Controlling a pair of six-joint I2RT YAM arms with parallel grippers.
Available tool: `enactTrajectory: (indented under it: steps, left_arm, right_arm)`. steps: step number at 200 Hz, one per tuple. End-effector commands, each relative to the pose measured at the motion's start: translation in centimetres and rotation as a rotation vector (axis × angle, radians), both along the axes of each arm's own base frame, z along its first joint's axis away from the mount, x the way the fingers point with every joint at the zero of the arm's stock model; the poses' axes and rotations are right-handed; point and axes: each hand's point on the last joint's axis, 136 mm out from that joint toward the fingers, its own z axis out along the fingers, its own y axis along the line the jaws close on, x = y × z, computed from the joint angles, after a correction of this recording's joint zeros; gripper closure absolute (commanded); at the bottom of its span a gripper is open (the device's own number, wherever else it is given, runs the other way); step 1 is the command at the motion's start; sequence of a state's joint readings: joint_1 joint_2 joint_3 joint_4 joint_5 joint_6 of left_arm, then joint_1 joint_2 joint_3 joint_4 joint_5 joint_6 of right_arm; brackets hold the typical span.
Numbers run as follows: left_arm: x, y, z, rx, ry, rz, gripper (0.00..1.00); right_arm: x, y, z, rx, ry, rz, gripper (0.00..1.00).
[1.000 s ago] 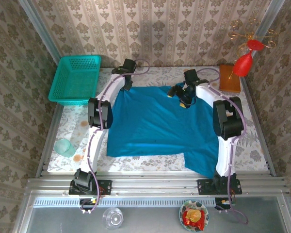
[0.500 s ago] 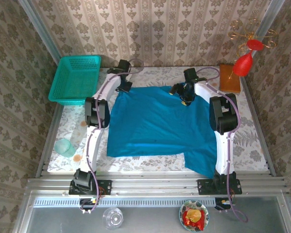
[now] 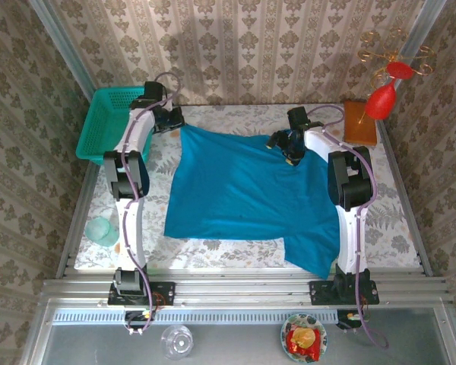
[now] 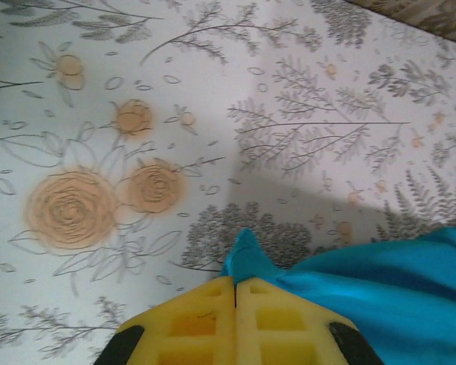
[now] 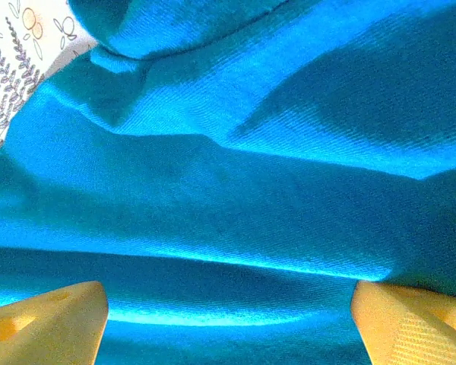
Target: Fold the inside-out t-shirt
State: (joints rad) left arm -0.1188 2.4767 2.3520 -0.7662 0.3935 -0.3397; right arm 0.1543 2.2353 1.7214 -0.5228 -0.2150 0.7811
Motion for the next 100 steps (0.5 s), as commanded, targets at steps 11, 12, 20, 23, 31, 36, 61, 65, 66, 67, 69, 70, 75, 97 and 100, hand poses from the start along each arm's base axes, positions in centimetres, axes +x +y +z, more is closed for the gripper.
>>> enactTrajectory:
  steps: [11, 12, 20, 23, 31, 36, 61, 65, 66, 67, 69, 70, 75, 97, 100]
  left_arm:
    - [1.0, -0.7, 0.3, -0.069, 0.008, 0.028, 0.87]
    - [1.1, -0.7, 0.2, -0.067, 0.009, 0.03, 0.87]
    - [1.1, -0.3, 0.1, -0.051, 0.015, 0.041, 0.81]
    - [1.1, -0.2, 0.0, -0.044, 0.017, 0.044, 0.79]
    - [1.1, 0.2, 0.2, -0.024, 0.015, 0.052, 0.75]
    - [1.0, 0.4, 0.3, -0.011, 0.014, 0.057, 0.73]
    - [0.3, 1.3, 1.4, 0.053, 0.007, 0.067, 0.65]
    - [0.2, 1.2, 1.6, 0.056, 0.005, 0.062, 0.65]
    - [0.1, 1.2, 1.6, 0.056, 0.005, 0.061, 0.65]
    - [0.1, 1.2, 1.7, 0.057, 0.004, 0.06, 0.65]
    - [0.0, 1.2, 1.8, 0.058, 0.004, 0.058, 0.65]
    - [0.0, 1.1, 1.8, 0.059, 0.004, 0.056, 0.65]
    - [-0.3, 1.0, 2.0, 0.062, 0.005, 0.047, 0.65]
    - [-2.0, -0.8, 2.0, 0.06, 0.029, -0.015, 0.65]
    - [-2.2, -1.2, 2.0, 0.058, 0.03, -0.026, 0.65]
  right_arm:
    - [-2.4, -1.9, -2.4, -0.077, 0.105, -0.031, 0.13]
    - [-2.3, -1.9, -2.4, -0.076, 0.104, -0.03, 0.13]
    - [-2.3, -1.8, -2.1, -0.074, 0.098, -0.026, 0.13]
    - [-2.3, -1.8, -1.9, -0.072, 0.095, -0.024, 0.13]
    - [-2.2, -1.7, -1.5, -0.069, 0.086, -0.019, 0.13]
    - [-2.2, -1.7, -1.2, -0.067, 0.081, -0.016, 0.13]
    - [-2.0, -1.3, 0.8, -0.052, 0.041, 0.004, 0.13]
    - [-1.9, -1.3, 1.3, -0.05, 0.033, 0.006, 0.13]
    - [-1.9, -1.3, 1.4, -0.049, 0.03, 0.007, 0.13]
    - [-1.9, -1.2, 1.5, -0.049, 0.027, 0.007, 0.13]
    - [-1.9, -1.2, 1.6, -0.047, 0.024, 0.008, 0.13]
    - [-1.9, -1.2, 1.8, -0.047, 0.022, 0.009, 0.13]
    - [-1.9, -1.1, 2.2, -0.044, 0.015, 0.012, 0.13]
    - [-1.8, -0.4, 4.3, -0.023, -0.028, 0.036, 0.13]
    - [-1.8, -0.3, 4.6, -0.019, -0.035, 0.041, 0.13]
